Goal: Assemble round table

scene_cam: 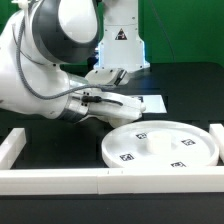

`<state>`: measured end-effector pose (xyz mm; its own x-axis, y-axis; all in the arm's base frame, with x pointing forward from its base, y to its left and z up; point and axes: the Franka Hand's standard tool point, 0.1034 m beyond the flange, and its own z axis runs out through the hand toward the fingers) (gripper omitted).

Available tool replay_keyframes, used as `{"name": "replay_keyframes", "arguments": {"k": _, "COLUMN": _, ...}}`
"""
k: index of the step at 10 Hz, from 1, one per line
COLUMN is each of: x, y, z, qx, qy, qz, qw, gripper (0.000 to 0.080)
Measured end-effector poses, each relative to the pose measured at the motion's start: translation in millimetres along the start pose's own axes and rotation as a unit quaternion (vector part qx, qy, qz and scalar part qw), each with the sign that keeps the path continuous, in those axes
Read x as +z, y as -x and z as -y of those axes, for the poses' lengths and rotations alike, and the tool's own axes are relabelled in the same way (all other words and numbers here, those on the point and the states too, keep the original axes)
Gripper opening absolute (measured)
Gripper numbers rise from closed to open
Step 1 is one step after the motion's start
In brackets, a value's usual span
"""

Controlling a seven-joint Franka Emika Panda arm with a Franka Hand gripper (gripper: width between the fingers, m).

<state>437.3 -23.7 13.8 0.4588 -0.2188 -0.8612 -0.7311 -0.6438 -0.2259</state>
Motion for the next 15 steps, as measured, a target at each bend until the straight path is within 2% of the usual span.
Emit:
{"name": "replay_keyframes", "arguments": {"k": 4, "x": -0.5, "y": 1.8, "z": 0.7, "qx": -0.001, "qy": 0.000, "qz": 0.002, "qw": 1.000, "gripper": 0.0403}}
{"name": "replay_keyframes", "arguments": {"k": 8, "x": -24.3, "y": 52.5, "z": 25.0, "qx": -0.029, "qy": 0.001, "qz": 0.000, "qw": 1.000, "gripper": 0.0403}}
{"name": "replay_keyframes", "arguments": {"k": 9, "x": -29.4, "y": 50.6, "z": 30.9, "qx": -0.036, "qy": 0.003, "qz": -0.029, "qw": 0.999, "gripper": 0.0403}}
{"name": "replay_keyframes", "arguments": {"k": 11, "x": -30.8, "y": 48.0, "z": 29.6, "qx": -0.038, "qy": 0.009, "qz": -0.114, "qw": 0.993, "gripper": 0.0403}}
{"name": "replay_keyframes", "arguments": {"k": 12, "x": -31.5, "y": 47.2, "z": 30.5, "qx": -0.039, "qy": 0.015, "qz": -0.138, "qw": 0.990, "gripper": 0.0403}}
{"name": "replay_keyframes", "arguments": {"k": 13, "x": -37.2, "y": 45.5, "z": 41.9, "qx": -0.056, "qy": 0.040, "qz": -0.182, "qw": 0.981, "gripper": 0.0403}}
{"name": "replay_keyframes", "arguments": {"k": 14, "x": -40.9, "y": 58.9, "z": 60.0, "qx": -0.076, "qy": 0.047, "qz": -0.195, "qw": 0.977, "gripper": 0.0403}}
{"name": "replay_keyframes", "arguments": {"k": 15, "x": -47.2, "y": 65.4, "z": 77.0, "qx": -0.092, "qy": 0.057, "qz": -0.229, "qw": 0.968, "gripper": 0.0403}}
